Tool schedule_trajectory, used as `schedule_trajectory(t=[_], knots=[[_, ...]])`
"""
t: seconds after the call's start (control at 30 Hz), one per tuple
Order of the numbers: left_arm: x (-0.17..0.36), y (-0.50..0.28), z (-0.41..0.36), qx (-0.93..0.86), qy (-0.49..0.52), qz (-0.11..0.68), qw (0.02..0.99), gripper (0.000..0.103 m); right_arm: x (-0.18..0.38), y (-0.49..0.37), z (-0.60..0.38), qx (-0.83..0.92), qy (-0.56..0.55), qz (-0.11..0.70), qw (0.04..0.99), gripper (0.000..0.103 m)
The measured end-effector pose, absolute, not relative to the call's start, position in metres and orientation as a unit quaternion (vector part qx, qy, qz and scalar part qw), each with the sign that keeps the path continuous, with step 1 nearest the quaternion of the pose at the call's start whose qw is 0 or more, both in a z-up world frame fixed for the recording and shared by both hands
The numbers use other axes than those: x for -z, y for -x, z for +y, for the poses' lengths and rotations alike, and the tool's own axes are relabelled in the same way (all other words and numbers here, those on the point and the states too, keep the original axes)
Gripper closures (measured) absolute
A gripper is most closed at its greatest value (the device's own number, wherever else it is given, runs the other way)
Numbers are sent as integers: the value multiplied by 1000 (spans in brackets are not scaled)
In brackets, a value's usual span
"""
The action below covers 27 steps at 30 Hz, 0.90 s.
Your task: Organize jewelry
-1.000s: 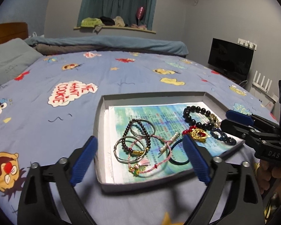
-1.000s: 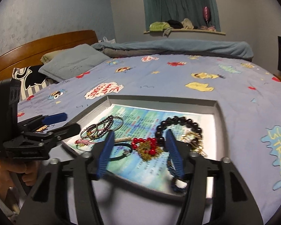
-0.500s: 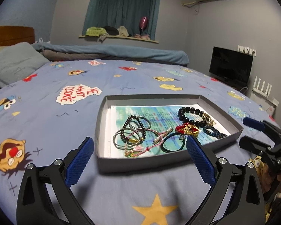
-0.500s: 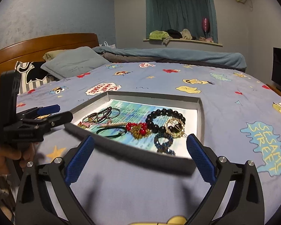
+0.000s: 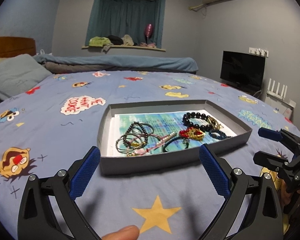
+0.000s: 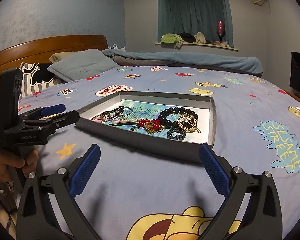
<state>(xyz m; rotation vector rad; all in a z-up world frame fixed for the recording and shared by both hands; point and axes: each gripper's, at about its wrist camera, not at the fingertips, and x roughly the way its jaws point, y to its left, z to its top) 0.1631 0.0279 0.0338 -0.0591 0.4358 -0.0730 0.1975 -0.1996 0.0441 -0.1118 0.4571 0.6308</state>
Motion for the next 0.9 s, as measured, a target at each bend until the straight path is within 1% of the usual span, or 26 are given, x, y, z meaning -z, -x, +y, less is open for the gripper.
schedule_trajectory(t=[0.9], knots=[[-32, -164, 27, 35, 23, 221, 974, 5, -46, -199, -201, -311, 47, 226, 922, 6]])
